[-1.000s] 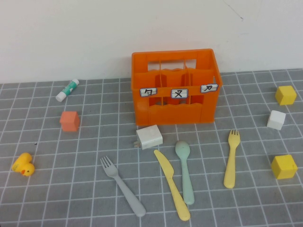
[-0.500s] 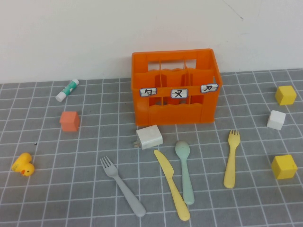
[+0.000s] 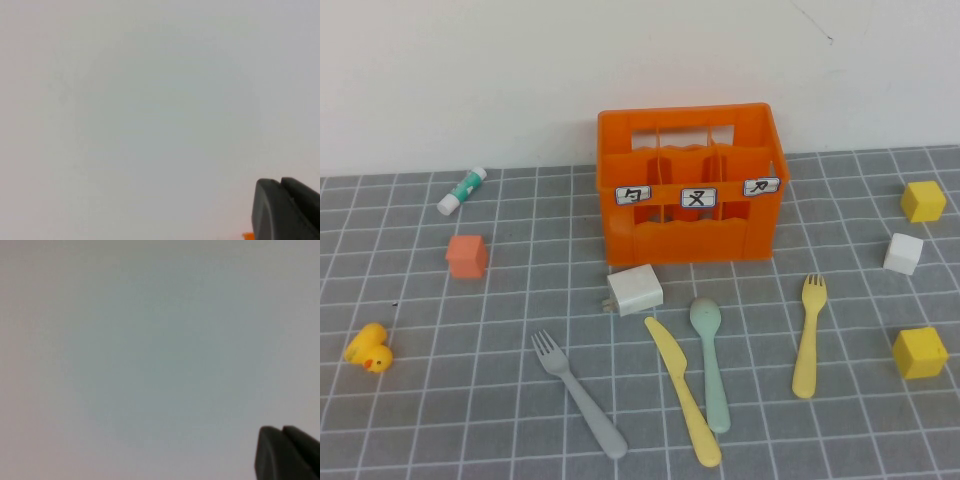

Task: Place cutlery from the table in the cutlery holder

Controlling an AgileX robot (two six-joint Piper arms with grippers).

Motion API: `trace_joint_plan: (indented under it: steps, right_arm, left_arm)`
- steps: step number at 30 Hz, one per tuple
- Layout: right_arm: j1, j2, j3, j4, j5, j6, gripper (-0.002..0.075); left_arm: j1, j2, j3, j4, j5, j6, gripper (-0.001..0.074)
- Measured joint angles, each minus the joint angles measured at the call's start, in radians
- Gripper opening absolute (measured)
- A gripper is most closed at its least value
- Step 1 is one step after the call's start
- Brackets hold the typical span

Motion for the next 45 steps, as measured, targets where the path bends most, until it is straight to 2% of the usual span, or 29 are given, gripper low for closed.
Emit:
trace_joint_plan:
  steps: [3,8,15,19,22,25,29,34,36,39,45]
  right_arm:
    - [0.000,0.000,0.000,-0.038,0.037,0.009,-0.0003]
    - [0.000,0.000,-0.018,-0.281,0.128,0.026,-0.0003]
    - [0.000,0.000,-0.233,-0.560,0.498,0.238,-0.0003]
    - [0.000,0.000,-0.337,-0.601,0.727,0.308,-0.0003]
    - [0.000,0.009,-0.392,-0.556,0.879,0.307,-0.0003]
    - [0.000,0.061,-0.434,-0.429,1.009,0.193,-0.0003]
    - [0.000,0.157,-0.471,-0.147,1.145,-0.129,-0.0003]
    - [0.000,0.282,-0.527,0.167,1.289,-0.515,-0.0003]
    - [0.000,0.334,-0.537,0.232,1.324,-0.593,-0.0003]
    - [0.004,0.418,-0.541,0.266,1.349,-0.672,-0.0003]
    - [0.023,0.506,-0.541,0.253,1.281,-0.707,-0.0003]
  left_arm:
    - [0.000,0.000,0.000,-0.013,-0.035,-0.049,0.0000]
    - [0.000,0.000,-0.025,-0.005,0.006,-0.183,0.0000]
    - [0.000,0.000,-0.222,0.154,0.214,-0.237,0.0000]
    - [0.000,0.000,-0.288,0.225,0.311,-0.256,0.0000]
    - [0.000,0.000,-0.308,0.240,0.349,-0.291,0.0000]
    - [0.000,0.000,-0.328,0.253,0.400,-0.306,0.0000]
    - [0.000,0.000,-0.340,0.294,0.553,-0.230,0.0000]
    - [0.000,0.064,-0.340,0.301,0.898,-0.110,0.0000]
    - [0.000,0.111,-0.342,0.227,0.981,-0.098,0.0000]
    - [0.000,0.177,-0.369,-0.054,1.070,-0.068,0.0000]
    - [0.000,0.289,-0.391,-0.667,1.034,0.118,0.0000]
